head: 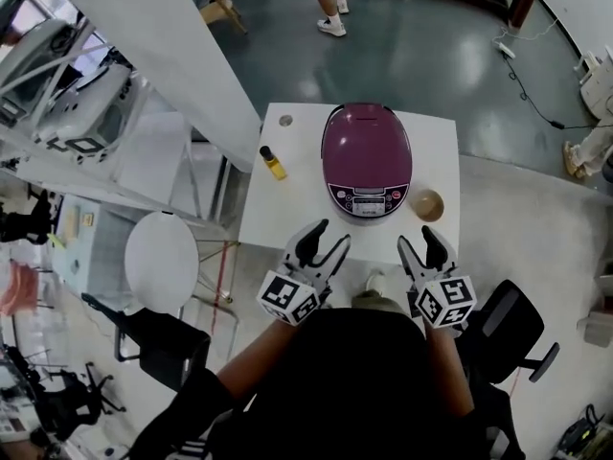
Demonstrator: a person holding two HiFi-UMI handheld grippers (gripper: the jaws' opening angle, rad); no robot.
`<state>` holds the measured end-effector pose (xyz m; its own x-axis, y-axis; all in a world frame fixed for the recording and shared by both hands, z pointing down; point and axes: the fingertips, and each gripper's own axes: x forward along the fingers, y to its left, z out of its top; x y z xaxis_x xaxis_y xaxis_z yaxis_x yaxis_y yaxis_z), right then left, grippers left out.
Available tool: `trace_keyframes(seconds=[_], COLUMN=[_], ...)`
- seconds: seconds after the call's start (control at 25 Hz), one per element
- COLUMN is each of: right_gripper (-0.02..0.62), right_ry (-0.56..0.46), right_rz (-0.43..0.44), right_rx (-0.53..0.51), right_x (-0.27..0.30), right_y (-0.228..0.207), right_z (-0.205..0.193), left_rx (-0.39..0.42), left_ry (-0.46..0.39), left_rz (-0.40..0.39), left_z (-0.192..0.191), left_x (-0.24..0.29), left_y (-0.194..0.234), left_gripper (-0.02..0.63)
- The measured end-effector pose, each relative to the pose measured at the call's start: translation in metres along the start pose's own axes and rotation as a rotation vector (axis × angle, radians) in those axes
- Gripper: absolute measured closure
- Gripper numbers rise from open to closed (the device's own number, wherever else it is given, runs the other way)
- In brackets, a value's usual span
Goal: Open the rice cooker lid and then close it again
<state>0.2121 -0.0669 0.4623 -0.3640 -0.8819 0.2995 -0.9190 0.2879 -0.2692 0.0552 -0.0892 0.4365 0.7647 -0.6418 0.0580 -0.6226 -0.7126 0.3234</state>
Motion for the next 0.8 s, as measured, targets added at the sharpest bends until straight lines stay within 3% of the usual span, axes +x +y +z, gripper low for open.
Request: trace_keyframes(seconds=[0.24, 0.48, 0.8], right_gripper=[0.38, 0.38, 0.382], right_ry=[0.054, 0.082, 0.115], right_rz=[0.129, 0.187, 0.208], right_rx=[-0.034, -0.022, -0.039], right_x=[0.026, 0.055, 0.085], right_y=[-0.022, -0.035, -0.024], right_z=[0.002, 0.001, 0.003], left_rx=[-0.011, -0.011, -0.004], left_ry=[-0.011, -0.013, -0.009], left_rz=[0.107, 0.176, 0.171], left_z=[-0.006, -0.01, -0.004], left_x=[0.03, 0.042, 0.044], left_y=[-0.002, 0.007, 0.023], left_gripper=[0.403, 0.403, 0.403])
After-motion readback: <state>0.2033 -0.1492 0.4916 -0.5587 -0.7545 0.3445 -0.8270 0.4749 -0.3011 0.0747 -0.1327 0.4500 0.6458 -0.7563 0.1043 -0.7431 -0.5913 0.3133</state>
